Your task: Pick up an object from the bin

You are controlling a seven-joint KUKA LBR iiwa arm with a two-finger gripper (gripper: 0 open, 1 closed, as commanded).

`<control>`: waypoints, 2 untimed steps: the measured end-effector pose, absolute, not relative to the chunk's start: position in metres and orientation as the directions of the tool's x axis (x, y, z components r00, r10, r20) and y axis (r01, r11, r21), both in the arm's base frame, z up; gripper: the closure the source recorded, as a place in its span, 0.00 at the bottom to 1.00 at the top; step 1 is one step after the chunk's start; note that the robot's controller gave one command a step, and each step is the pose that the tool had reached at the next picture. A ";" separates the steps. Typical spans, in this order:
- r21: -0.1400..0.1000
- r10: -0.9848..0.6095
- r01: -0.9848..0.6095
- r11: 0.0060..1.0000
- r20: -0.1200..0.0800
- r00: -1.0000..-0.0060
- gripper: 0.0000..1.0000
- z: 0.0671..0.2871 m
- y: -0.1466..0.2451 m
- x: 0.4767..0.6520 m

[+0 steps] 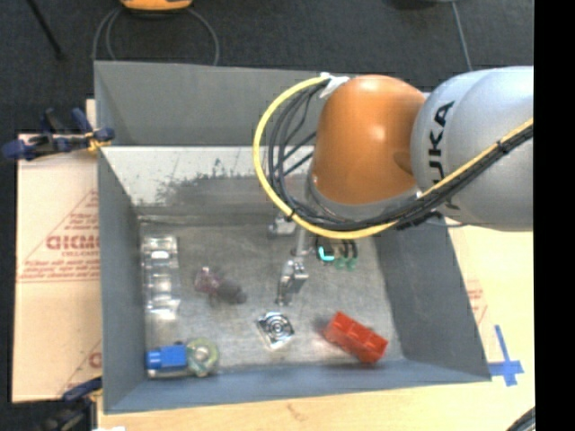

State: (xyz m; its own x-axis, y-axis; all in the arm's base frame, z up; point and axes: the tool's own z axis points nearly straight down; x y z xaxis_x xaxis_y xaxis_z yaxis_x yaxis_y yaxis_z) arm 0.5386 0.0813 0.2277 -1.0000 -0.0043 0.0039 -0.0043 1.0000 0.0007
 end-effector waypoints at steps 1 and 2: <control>0.001 -0.004 -0.004 1.000 0.004 -1.000 0.00 0.141 0.098 0.552; 0.001 -0.092 -0.092 0.996 -0.004 -0.996 0.00 0.075 0.136 0.568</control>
Offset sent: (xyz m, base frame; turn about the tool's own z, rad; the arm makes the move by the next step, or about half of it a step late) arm 0.0136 0.0162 -0.0820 0.0052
